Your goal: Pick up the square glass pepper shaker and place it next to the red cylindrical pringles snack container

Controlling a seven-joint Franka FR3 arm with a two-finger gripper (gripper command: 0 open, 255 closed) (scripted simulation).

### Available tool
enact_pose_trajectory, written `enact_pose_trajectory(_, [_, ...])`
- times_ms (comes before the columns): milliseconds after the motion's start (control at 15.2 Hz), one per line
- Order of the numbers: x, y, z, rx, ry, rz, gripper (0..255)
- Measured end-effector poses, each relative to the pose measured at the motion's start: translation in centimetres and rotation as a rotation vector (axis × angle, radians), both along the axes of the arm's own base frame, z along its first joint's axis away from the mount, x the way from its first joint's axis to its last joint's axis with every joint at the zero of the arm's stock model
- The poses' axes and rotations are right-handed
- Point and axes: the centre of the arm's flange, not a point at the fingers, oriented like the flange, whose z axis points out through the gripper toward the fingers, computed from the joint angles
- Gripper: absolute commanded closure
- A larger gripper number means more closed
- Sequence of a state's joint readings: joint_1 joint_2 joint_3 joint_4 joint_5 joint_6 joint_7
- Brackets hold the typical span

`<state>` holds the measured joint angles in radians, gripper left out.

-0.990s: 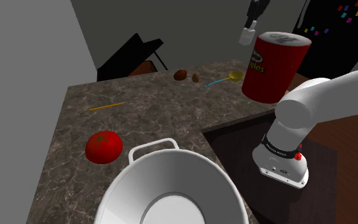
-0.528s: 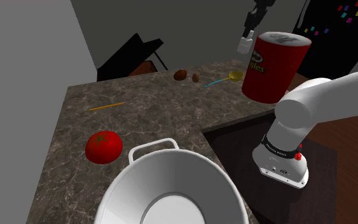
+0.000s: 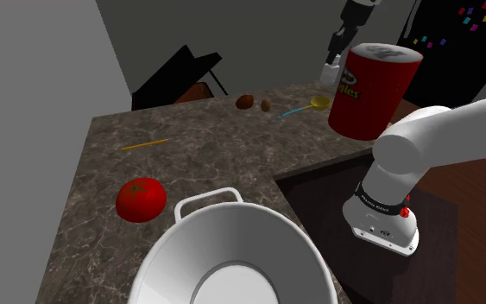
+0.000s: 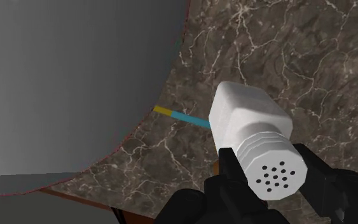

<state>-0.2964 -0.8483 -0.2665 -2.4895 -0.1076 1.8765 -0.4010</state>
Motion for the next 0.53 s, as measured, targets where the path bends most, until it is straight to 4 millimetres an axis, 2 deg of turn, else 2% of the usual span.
enact_pose_trajectory(528, [-0.1,0.0,-4.3,0.0,0.0,0.0,255])
